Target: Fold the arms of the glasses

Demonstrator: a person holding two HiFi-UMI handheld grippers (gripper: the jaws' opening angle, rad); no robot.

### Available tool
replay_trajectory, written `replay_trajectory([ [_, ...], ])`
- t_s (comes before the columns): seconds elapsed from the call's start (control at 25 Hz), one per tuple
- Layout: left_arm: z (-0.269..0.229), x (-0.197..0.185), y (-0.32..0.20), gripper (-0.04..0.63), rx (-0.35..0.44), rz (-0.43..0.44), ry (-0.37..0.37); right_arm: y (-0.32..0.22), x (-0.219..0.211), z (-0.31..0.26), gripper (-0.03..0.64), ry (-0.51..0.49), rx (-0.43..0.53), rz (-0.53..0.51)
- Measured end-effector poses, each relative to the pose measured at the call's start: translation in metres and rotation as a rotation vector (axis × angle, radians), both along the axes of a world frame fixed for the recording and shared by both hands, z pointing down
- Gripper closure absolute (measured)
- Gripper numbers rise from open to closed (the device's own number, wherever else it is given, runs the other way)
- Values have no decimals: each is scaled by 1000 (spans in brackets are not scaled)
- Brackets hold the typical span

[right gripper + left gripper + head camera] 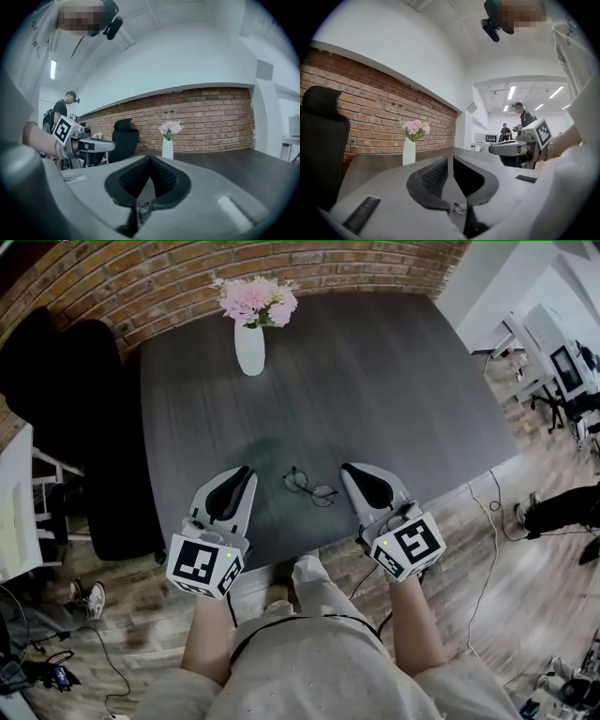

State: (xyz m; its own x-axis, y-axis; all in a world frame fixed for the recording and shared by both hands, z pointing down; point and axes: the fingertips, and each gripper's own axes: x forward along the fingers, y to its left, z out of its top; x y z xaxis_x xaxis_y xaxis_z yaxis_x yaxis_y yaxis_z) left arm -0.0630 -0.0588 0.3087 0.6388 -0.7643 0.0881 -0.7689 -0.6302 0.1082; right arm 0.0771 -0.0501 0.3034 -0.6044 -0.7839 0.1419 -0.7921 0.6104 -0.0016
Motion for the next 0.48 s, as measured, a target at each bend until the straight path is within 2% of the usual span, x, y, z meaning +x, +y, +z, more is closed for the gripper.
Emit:
replay_trajectory([
  [0.48,-38,-15,9,561,50,-45,47,8,-2,-35,620,-31,47,20],
])
